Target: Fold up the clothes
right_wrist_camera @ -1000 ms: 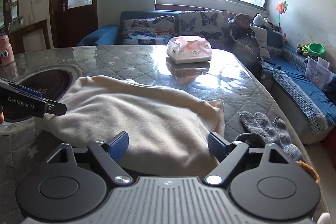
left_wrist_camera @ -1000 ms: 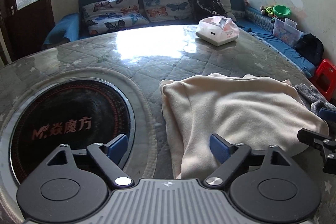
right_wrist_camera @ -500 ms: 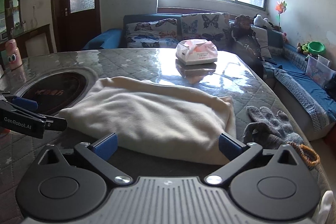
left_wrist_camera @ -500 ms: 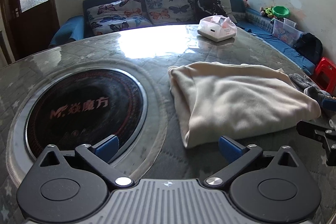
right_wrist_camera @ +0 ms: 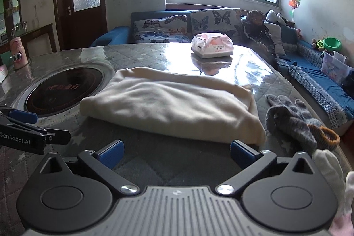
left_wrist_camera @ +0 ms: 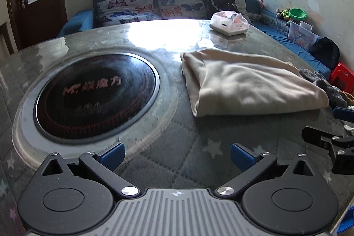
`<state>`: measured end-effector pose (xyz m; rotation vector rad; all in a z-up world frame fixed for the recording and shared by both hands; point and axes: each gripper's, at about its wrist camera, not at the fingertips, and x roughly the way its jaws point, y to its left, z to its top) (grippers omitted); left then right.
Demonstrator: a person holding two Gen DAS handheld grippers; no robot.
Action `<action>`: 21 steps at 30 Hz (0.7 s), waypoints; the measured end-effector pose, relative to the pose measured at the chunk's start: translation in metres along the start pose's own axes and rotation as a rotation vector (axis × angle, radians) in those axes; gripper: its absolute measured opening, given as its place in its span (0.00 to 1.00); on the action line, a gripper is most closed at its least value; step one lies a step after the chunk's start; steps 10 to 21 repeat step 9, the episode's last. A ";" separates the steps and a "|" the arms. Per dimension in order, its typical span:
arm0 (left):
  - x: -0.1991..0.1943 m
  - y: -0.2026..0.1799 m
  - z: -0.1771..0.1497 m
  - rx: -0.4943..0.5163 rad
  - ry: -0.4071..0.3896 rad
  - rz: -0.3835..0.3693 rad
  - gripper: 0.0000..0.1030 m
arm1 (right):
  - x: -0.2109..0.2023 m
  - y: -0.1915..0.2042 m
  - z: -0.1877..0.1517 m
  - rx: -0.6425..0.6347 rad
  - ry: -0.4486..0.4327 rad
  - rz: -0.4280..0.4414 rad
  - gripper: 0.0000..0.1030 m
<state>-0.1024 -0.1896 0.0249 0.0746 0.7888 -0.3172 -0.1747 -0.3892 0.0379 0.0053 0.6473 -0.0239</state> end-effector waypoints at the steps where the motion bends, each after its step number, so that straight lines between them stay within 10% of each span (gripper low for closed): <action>1: -0.001 -0.001 -0.002 -0.001 0.001 0.000 1.00 | -0.002 0.001 -0.002 0.001 0.001 -0.001 1.00; 21: -0.011 -0.008 -0.015 0.012 -0.014 0.000 1.00 | -0.011 0.007 -0.014 0.006 0.004 -0.006 1.00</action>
